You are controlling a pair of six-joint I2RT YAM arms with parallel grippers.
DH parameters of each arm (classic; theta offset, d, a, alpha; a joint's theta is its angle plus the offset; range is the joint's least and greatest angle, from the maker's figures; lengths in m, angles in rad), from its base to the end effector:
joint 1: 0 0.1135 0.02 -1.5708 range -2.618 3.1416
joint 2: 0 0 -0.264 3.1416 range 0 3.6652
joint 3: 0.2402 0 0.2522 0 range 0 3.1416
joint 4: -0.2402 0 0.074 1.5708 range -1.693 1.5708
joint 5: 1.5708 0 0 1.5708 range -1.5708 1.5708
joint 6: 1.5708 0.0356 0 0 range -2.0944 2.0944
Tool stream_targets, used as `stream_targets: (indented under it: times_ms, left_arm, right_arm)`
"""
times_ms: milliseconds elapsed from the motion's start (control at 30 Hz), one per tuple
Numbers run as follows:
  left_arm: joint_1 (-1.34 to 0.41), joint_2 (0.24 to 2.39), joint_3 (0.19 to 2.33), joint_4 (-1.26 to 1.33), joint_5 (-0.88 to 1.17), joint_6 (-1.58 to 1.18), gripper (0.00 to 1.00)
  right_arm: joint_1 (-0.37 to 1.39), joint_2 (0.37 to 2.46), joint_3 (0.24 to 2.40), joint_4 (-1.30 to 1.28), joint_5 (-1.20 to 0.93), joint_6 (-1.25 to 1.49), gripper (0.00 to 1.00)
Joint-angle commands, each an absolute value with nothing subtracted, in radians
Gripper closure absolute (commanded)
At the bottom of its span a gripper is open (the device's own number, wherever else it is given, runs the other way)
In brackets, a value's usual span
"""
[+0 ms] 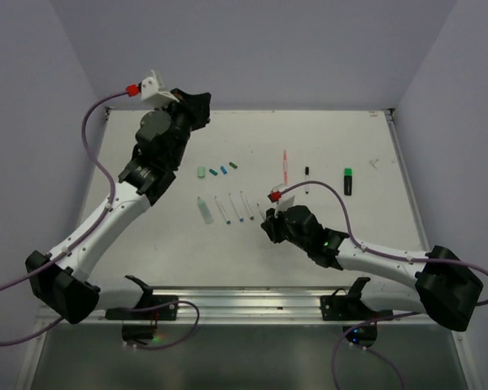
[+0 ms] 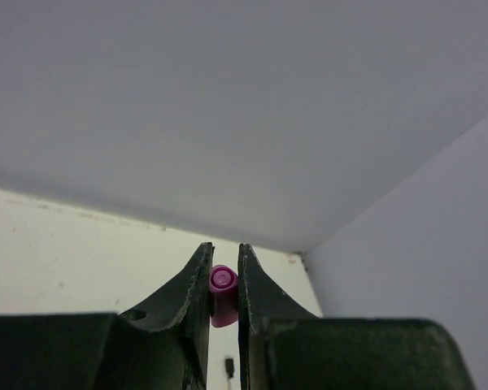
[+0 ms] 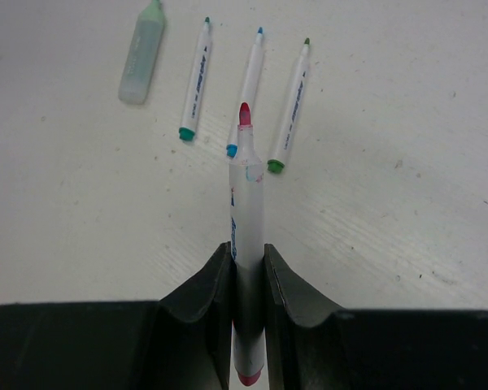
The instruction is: Open the pen caps
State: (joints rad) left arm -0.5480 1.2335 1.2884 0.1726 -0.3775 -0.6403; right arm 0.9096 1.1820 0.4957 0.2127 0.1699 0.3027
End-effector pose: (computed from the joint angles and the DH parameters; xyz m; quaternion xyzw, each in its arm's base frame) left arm 0.2444 -0.1338 0.4601 -0.1749 0.6038 -0.3337 0.7025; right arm 0.1549 0.1893 0.1992 -0.2118 0.8246 0.2365 0.4683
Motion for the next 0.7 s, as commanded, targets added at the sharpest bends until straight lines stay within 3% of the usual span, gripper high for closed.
stream_targets:
  times_ms: [0,667]
  left_arm:
    - [-0.531,1.317,1.321,0.037,-0.293,-0.69,0.99]
    - [-0.509,1.89,1.416,0.057,-0.126,-0.75,0.94]
  right_arm:
    - [0.907,1.155,0.537,0.161,0.245,0.313,1.0]
    - [0.893,1.203,0.557,0.167,0.25,0.299,1.0]
